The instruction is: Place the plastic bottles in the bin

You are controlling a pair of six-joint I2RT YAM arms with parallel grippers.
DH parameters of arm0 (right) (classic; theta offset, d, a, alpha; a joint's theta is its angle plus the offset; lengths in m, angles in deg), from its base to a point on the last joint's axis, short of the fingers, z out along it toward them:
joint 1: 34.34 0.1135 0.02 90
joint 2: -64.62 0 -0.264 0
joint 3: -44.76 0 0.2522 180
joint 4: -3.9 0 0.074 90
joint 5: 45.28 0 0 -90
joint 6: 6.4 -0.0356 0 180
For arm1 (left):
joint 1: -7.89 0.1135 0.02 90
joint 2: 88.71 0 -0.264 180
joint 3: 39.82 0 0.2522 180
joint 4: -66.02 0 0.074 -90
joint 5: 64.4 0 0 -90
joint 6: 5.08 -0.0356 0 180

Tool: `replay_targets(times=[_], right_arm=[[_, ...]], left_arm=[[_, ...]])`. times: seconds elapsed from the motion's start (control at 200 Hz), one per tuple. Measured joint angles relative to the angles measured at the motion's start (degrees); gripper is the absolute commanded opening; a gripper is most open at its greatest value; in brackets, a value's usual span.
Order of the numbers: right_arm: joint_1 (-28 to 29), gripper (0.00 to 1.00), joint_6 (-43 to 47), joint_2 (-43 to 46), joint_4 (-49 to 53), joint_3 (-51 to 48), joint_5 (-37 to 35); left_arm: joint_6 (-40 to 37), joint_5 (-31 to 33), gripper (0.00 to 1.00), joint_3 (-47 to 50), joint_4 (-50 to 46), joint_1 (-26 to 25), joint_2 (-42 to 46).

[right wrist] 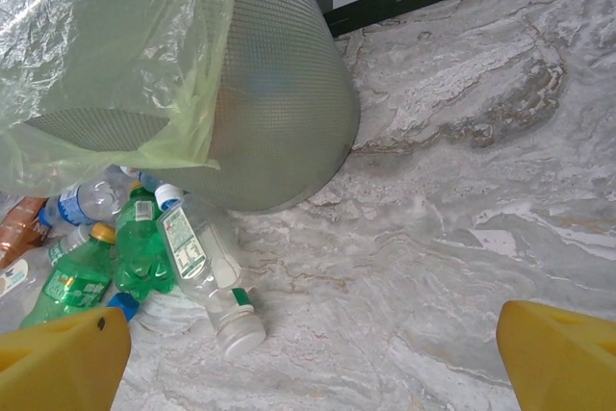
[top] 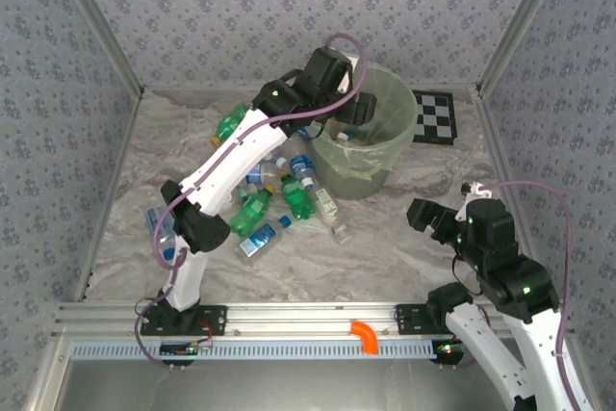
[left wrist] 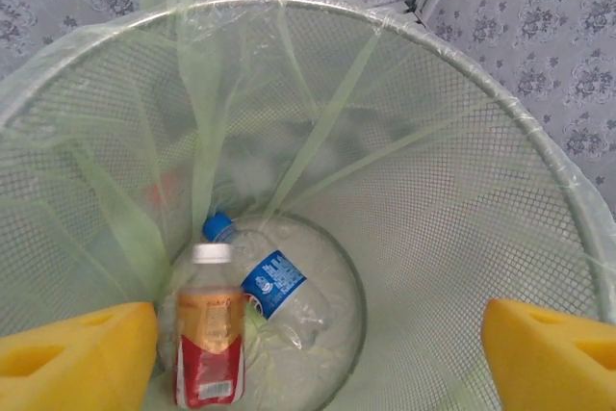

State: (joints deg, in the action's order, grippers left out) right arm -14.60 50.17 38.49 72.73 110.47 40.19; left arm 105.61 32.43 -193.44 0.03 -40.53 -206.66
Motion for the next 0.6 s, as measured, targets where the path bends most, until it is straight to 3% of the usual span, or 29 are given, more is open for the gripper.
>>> replay_targets(times=[0.14,0.6], right_arm=[[0.0,1.00,0.0,0.0,-1.0,-0.1,1.0],[0.0,1.00,0.4,-0.1,-7.0,-2.2,7.8]], left_arm=[[0.3,0.6,1.00,11.3,1.0,0.0,8.7],[4.9,5.0,1.00,65.0,12.0,0.8,46.8]])
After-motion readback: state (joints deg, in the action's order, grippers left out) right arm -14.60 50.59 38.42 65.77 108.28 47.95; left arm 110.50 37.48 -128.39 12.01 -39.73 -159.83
